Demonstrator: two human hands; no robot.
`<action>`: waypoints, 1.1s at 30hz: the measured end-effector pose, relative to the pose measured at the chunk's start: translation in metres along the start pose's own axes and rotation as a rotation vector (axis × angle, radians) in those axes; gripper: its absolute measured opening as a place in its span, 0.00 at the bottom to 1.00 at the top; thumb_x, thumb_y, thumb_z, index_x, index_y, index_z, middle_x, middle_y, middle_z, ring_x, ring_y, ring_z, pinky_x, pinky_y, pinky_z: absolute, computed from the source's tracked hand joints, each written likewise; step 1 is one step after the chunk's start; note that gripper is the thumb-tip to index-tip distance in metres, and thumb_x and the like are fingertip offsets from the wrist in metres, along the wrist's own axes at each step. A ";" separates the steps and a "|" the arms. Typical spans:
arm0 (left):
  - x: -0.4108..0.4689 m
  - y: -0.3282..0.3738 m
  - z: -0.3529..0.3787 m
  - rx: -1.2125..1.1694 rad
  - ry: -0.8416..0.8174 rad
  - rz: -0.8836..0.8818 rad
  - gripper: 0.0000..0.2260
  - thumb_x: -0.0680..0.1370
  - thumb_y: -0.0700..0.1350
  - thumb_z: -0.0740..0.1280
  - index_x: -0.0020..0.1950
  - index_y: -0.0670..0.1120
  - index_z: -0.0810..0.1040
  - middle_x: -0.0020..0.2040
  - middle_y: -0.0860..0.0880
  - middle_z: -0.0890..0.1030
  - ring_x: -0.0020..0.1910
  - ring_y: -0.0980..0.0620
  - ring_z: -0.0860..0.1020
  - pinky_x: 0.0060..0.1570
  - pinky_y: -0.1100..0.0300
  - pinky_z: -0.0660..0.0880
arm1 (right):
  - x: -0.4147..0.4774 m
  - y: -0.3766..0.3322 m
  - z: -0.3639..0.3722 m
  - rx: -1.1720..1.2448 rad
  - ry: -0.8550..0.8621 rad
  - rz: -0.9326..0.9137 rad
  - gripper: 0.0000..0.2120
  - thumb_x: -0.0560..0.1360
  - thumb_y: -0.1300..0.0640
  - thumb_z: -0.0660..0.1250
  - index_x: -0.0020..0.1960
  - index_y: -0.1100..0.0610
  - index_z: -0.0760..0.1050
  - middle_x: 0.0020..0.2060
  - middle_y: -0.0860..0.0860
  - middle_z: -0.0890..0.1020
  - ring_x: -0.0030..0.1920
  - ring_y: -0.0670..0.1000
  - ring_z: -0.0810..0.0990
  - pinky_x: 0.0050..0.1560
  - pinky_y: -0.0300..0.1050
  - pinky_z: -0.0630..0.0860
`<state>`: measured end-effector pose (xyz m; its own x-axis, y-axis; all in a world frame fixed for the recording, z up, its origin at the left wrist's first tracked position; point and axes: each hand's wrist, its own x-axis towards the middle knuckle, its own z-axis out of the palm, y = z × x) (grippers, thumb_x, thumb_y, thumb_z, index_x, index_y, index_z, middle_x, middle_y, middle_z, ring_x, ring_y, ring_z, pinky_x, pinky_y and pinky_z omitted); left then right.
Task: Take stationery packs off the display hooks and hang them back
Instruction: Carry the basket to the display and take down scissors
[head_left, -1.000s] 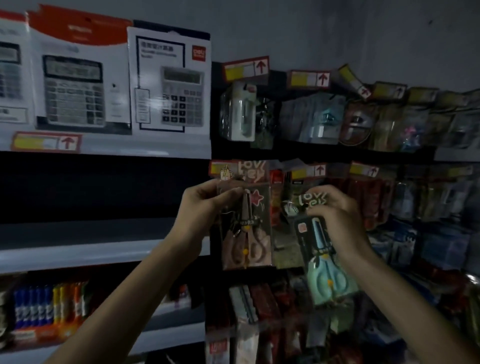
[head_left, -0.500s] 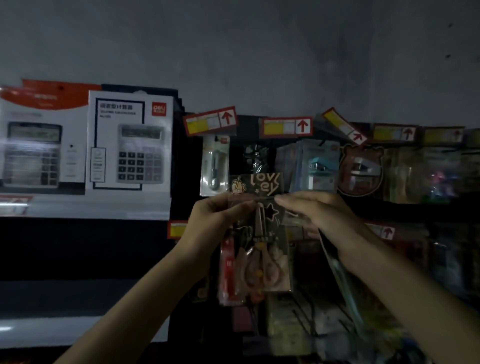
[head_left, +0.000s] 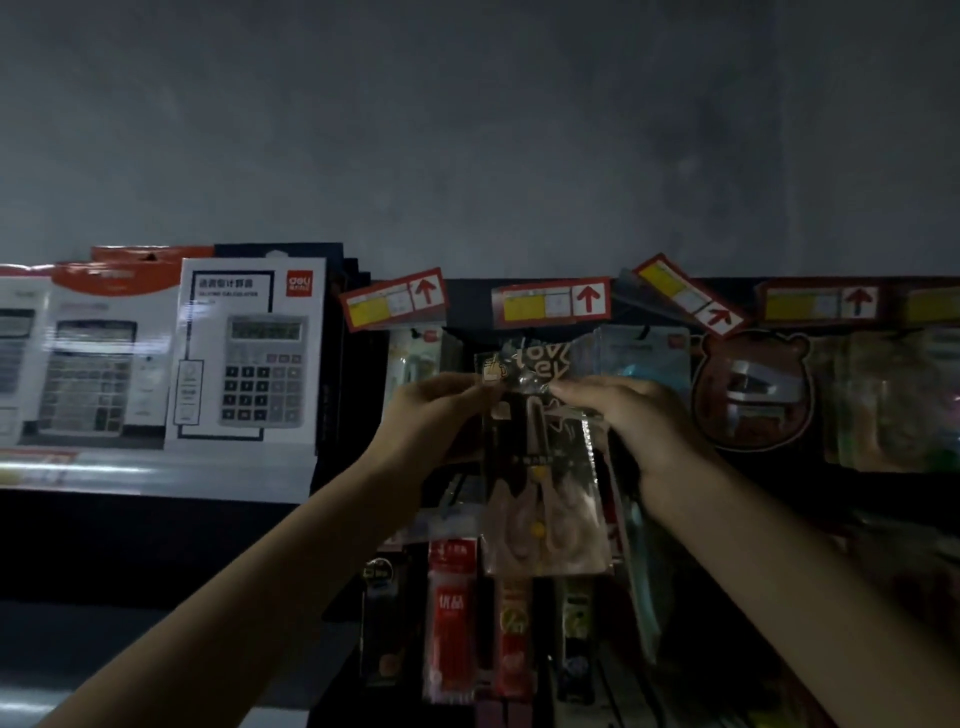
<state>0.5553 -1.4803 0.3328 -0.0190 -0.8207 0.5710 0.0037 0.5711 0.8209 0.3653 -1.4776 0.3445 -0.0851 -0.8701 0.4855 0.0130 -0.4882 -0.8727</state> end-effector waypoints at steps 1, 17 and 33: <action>0.005 0.001 -0.001 0.006 0.034 0.020 0.10 0.80 0.47 0.71 0.59 0.45 0.84 0.51 0.46 0.87 0.48 0.51 0.87 0.40 0.64 0.81 | 0.004 0.000 0.000 0.017 0.010 -0.001 0.07 0.72 0.56 0.78 0.48 0.58 0.86 0.37 0.55 0.88 0.37 0.54 0.87 0.33 0.39 0.79; 0.046 0.031 0.005 0.006 0.060 0.125 0.05 0.83 0.43 0.67 0.55 0.45 0.82 0.48 0.44 0.84 0.39 0.54 0.80 0.33 0.68 0.77 | 0.033 0.006 0.004 -0.066 0.238 -0.110 0.07 0.74 0.54 0.76 0.45 0.57 0.85 0.38 0.55 0.88 0.43 0.59 0.87 0.50 0.58 0.84; 0.048 0.055 0.002 -0.084 -0.098 0.185 0.17 0.85 0.40 0.61 0.74 0.51 0.75 0.37 0.49 0.81 0.29 0.56 0.72 0.28 0.64 0.67 | 0.042 -0.007 0.019 -0.005 0.209 -0.172 0.07 0.78 0.55 0.73 0.41 0.53 0.83 0.35 0.50 0.85 0.36 0.50 0.83 0.35 0.39 0.77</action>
<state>0.5521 -1.4881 0.4054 -0.1076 -0.6938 0.7121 0.0990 0.7052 0.7020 0.3808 -1.5125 0.3718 -0.2891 -0.7416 0.6053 -0.0239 -0.6266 -0.7790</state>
